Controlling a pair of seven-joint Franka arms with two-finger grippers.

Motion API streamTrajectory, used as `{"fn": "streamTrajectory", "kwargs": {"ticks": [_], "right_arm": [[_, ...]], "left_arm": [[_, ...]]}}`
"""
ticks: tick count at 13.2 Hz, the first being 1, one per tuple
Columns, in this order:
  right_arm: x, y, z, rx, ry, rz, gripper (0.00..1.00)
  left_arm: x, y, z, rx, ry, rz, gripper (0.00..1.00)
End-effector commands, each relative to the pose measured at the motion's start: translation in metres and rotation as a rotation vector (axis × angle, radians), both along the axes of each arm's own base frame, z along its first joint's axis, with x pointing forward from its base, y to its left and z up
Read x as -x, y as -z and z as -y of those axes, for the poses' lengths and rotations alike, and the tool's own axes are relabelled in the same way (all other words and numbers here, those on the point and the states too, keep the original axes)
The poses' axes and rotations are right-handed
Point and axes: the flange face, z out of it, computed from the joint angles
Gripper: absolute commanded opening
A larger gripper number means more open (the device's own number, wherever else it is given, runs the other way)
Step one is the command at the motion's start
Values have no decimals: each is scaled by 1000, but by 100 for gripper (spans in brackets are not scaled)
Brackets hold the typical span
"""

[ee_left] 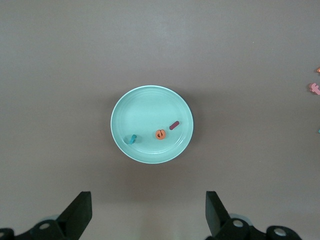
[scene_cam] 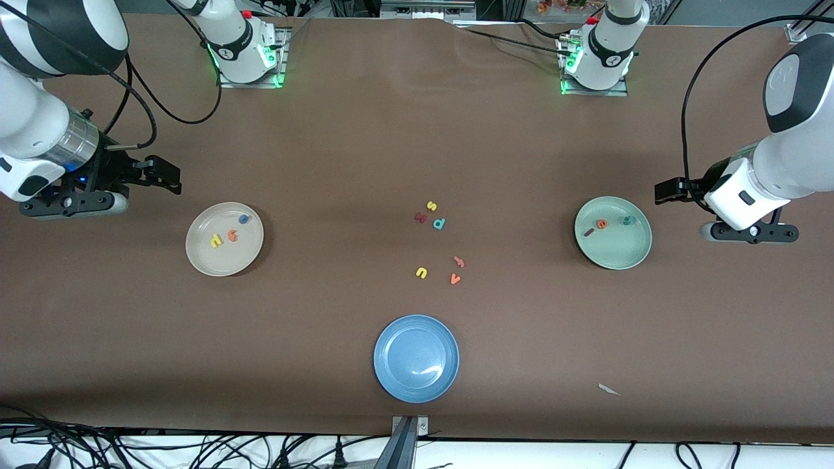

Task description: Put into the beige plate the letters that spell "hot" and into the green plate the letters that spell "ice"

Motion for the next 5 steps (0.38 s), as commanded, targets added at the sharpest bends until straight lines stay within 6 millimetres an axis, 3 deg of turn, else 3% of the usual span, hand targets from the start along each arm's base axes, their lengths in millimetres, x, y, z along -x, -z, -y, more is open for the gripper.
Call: {"fn": "streamTrajectory", "kwargs": {"ticks": [1,5], "right_arm": [[0,-9,3,8,-12,0,100],[-1,-8,4,10,-12,0,100]], "left_arm": [[-2,-6,0,31,12,4,100],[-2,-6,-1,30,13,4,100]]}}
